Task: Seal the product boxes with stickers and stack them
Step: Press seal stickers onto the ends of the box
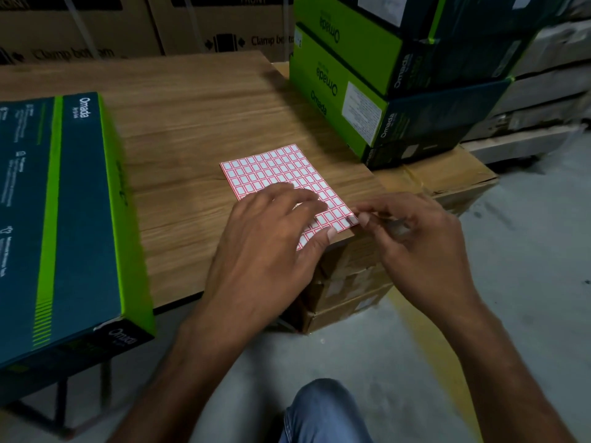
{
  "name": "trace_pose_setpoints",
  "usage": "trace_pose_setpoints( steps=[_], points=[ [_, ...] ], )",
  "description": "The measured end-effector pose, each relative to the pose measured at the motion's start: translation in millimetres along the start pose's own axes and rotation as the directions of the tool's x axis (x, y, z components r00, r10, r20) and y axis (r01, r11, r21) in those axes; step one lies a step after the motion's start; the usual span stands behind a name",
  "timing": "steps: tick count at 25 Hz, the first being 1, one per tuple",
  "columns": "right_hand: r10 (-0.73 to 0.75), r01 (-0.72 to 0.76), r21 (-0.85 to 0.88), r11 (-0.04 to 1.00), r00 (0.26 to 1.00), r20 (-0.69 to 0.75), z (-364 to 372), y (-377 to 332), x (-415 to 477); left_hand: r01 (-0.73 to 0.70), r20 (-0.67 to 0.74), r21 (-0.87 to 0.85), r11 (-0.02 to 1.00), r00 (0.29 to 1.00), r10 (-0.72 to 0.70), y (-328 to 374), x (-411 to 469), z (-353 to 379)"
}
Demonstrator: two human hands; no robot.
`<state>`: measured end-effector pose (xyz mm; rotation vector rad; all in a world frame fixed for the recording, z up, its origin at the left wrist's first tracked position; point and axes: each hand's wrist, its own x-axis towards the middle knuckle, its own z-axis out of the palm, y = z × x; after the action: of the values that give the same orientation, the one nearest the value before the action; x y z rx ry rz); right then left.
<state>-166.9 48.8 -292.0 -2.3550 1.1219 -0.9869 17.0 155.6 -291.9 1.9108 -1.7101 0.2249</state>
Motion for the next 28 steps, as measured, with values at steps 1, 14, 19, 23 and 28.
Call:
trace_pose_setpoints(
  steps=[1,14,19,23,28],
  points=[
    [-0.003,0.003,-0.005,1.0,1.0,0.011,-1,2,1,-0.007,0.014,0.015,1.0,1.0,0.007,1,3,3],
    [-0.067,0.088,-0.105,0.991,0.98,0.186,-2,10,17,-0.028,0.148,-0.001,1.0,0.989,0.028,2,17,15],
    [-0.07,0.113,-0.146,0.983,0.96,0.27,-7,6,25,-0.028,0.151,0.008,1.0,0.988,0.026,1,17,16],
    [-0.039,0.074,-0.121,0.99,0.963,0.268,-9,4,29,-0.013,0.177,0.017,1.0,0.984,0.01,1,18,16],
    [0.021,-0.005,-0.051,0.999,0.952,0.305,-5,4,36,-0.007,0.206,-0.004,1.0,0.978,0.008,-2,21,14]
  ],
)
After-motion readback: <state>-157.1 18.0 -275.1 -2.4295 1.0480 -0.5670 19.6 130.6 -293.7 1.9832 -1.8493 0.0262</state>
